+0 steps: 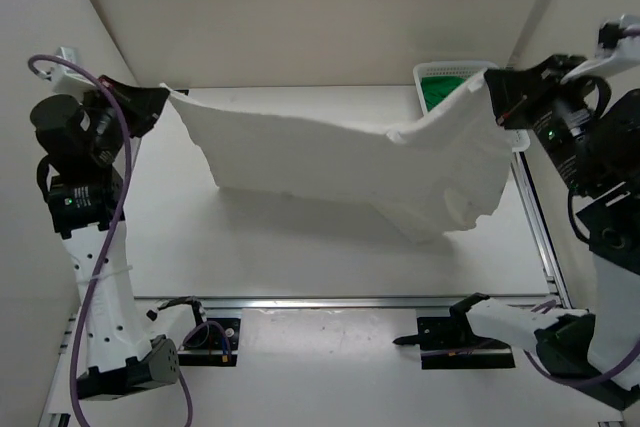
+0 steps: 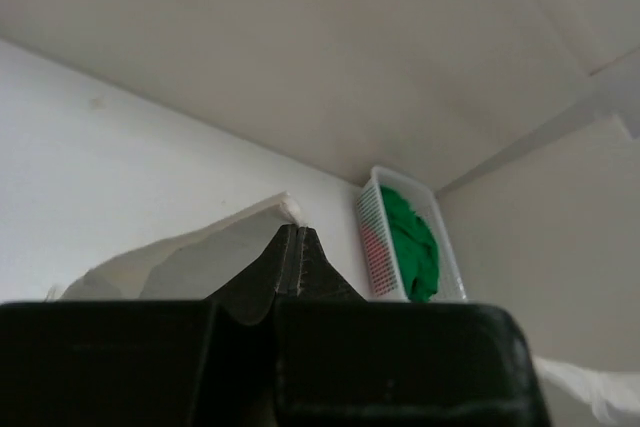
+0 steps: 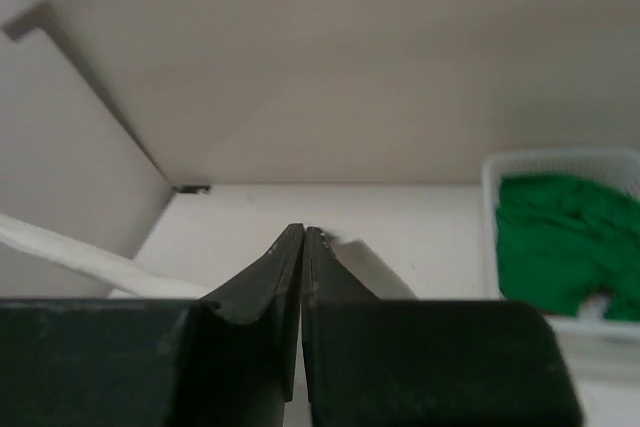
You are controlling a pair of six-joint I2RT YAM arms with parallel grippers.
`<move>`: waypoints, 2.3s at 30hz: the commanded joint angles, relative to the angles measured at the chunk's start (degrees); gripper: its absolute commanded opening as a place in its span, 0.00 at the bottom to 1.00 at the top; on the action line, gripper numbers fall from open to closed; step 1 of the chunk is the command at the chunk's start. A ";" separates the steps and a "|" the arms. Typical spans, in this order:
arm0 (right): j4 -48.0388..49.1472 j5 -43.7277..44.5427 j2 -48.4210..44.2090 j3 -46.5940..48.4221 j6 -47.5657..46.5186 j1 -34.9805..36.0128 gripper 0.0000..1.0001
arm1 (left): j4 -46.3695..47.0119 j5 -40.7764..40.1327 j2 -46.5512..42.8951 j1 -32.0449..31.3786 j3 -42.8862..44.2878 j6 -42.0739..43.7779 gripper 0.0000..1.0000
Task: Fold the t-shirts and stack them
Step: Flatten out the tshirt
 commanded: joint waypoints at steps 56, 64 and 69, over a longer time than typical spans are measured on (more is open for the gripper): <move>22.06 -18.28 -7.51 -65.01 -1.18 -11.26 0.00 | 7.78 -25.88 -16.34 -0.86 -40.06 4.70 0.00; 13.28 -25.00 -23.70 -80.27 13.16 -9.85 0.00 | 6.71 -7.79 -22.43 10.81 -62.08 5.41 0.00; 7.38 -25.74 -30.81 -81.74 18.87 -6.31 0.00 | 5.75 -4.87 -20.58 11.26 -60.68 5.41 0.00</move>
